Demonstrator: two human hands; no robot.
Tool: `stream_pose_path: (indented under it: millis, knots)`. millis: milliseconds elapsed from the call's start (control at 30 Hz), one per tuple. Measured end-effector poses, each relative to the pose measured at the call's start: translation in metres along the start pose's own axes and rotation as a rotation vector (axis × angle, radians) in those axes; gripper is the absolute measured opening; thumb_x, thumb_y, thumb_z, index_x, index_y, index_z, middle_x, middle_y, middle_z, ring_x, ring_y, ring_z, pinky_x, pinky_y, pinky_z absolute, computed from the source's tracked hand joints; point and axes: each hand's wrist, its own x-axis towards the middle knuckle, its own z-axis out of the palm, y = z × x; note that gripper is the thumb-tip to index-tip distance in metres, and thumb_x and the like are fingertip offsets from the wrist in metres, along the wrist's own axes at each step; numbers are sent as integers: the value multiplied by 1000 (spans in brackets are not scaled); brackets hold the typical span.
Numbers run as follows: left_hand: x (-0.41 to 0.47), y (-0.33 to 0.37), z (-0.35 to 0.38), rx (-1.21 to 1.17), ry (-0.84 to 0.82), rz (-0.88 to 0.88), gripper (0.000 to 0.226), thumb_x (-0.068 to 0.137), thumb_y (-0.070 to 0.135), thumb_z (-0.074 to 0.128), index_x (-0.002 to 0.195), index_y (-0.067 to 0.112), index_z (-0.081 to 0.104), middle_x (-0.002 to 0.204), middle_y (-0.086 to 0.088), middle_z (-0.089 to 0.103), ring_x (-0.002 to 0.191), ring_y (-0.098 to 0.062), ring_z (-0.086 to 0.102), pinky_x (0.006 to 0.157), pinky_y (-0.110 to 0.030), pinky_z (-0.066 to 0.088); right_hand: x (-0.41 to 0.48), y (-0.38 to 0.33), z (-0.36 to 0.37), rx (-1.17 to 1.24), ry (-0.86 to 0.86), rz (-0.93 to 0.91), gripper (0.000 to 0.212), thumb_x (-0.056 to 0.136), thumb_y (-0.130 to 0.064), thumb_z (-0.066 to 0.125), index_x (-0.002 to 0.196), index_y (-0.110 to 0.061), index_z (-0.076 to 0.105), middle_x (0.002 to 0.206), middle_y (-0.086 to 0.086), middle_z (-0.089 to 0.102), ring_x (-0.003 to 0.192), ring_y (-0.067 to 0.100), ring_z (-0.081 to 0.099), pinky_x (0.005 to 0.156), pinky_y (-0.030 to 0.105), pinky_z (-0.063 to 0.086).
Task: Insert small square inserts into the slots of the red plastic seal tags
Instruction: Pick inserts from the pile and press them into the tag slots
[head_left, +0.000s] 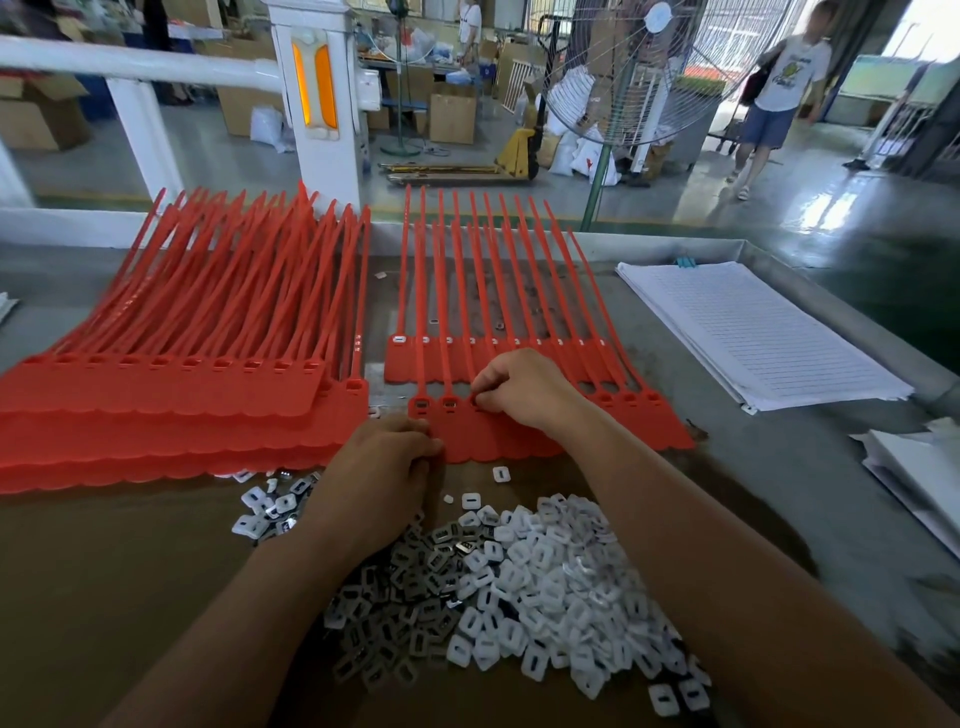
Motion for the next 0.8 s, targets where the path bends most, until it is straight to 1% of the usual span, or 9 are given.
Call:
stream_pose_path:
  millis: [100,167,267,367,433,500,600,700,800]
  knots:
    - [-1,0,0,-3,-7,-8,31,90,10,48,117,17,62,132,3,49,123,-14,39,97,-18,25,-7,-1,-7,47,-42,-28,13,85,-17,63,96,-19,69,105,-3,65,103,13,57,83,24,39]
    - [0,-1,0,-3,-2,-8,31,90,11,48,117,18,62,131,3,50,122,-13,39,95,-16,24,-15,-4,-14,58,-45,-70,10,86,-18,62,93,-21,68,96,-8,62,98,9,56,80,21,38]
    - [0,-2,1,0,-2,-15,31,89,10,49,117,19,62,132,4,50,123,-12,38,98,-18,24,-36,-11,-18,25,-50,-174,6,84,-22,65,87,-26,66,87,-17,57,89,1,53,75,16,36]
    - [1,-3,1,-1,-18,-26,32,89,10,49,117,19,61,133,5,48,124,-11,36,99,-19,24,-63,-20,-15,-26,-183,-293,8,81,-23,68,89,-24,69,79,-22,57,75,-10,52,68,9,38]
    - [1,-2,1,-2,-33,-36,32,90,12,47,118,20,61,134,5,46,124,-11,35,99,-21,25,-78,-26,-11,-86,-288,-342,11,82,-21,67,93,-20,70,81,-19,60,72,-10,53,68,7,42]
    - [1,-2,1,0,-34,-45,33,90,12,47,119,20,60,135,5,45,124,-10,34,100,-21,24,-87,-29,-8,-164,-330,-377,14,82,-20,67,95,-17,70,89,-13,66,76,-5,55,73,12,45]
    - [2,-2,1,9,-21,-40,33,90,11,48,120,19,59,135,5,46,125,-10,34,102,-20,23,-93,-30,-4,-241,-333,-370,18,82,-21,67,98,-15,70,98,-6,67,81,2,55,72,18,44]
    - [2,-2,2,8,-18,-39,33,89,11,49,120,19,59,135,6,46,125,-10,35,101,-16,21,-95,-29,0,-261,-330,-344,16,82,-19,67,97,-15,69,99,-6,65,80,3,51,70,19,40]
    - [2,-1,2,3,-17,-46,34,89,10,49,120,19,60,135,6,46,125,-9,35,101,-16,20,-95,-30,2,-288,-330,-333,12,84,-18,64,94,-13,68,99,-3,64,85,8,54,72,22,42]
